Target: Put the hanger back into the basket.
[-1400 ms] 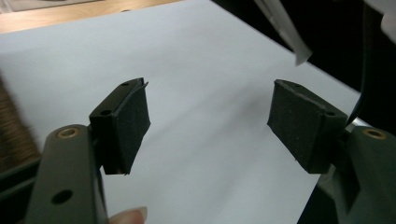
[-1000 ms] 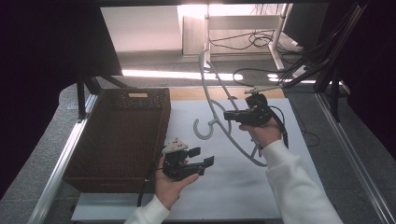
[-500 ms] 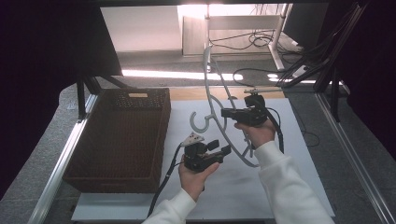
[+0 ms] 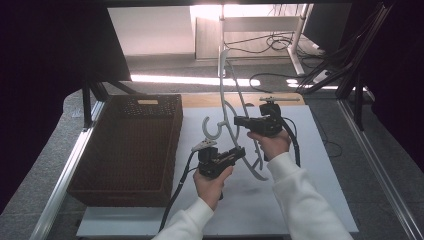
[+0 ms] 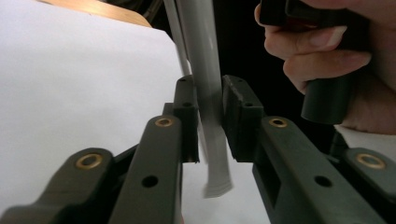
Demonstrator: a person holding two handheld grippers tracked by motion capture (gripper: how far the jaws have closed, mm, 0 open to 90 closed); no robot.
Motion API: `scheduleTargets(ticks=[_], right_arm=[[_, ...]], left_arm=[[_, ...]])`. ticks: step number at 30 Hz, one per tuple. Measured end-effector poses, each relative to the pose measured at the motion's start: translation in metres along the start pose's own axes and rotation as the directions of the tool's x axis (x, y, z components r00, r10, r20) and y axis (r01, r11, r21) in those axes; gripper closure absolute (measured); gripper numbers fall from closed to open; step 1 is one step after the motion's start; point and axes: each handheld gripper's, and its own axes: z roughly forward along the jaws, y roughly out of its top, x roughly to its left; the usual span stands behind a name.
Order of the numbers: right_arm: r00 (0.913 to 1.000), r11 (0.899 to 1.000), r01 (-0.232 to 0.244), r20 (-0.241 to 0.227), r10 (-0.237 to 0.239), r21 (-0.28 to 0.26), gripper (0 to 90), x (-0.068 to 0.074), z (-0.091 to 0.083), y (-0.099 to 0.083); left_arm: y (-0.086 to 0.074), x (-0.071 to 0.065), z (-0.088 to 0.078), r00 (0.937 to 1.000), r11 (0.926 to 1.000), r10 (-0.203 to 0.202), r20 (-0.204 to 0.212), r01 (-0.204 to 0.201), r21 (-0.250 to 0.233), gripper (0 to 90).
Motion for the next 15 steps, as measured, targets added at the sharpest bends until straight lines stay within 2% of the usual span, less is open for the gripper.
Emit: scheduleTargets(ticks=[1,3,4,11,15], right_arm=[[1.0,1.0,-0.003,-0.005,0.003,-0.001,81.0,-0.001,-0.001,0.0],[0.9998,1.0,-0.012,-0.013,0.012,0.001,80.6,-0.002,-0.002,0.0],[0.9997,1.0,-0.017,-0.019,0.017,0.004,80.4,-0.002,-0.002,0.0],[0.9994,1.0,-0.016,-0.031,0.016,-0.001,79.4,-0.002,-0.001,-0.001],[0.9995,1.0,-0.007,-0.032,0.007,-0.011,73.4,-0.003,-0.003,0.0]], left_arm=[[0.0,0.001,-0.001,0.9999,1.0,-0.009,0.007,0.009,-0.002,79.7],[0.001,0.003,-0.003,0.9999,1.0,0.006,0.015,-0.006,0.008,80.2],[0.002,0.004,-0.004,0.9993,0.9999,0.0,0.039,0.0,0.015,80.5],[0.006,0.007,-0.009,0.9973,0.9995,0.001,0.073,-0.003,0.031,80.8],[0.009,0.01,-0.013,0.9965,0.999,0.006,0.084,-0.009,0.043,81.4]])
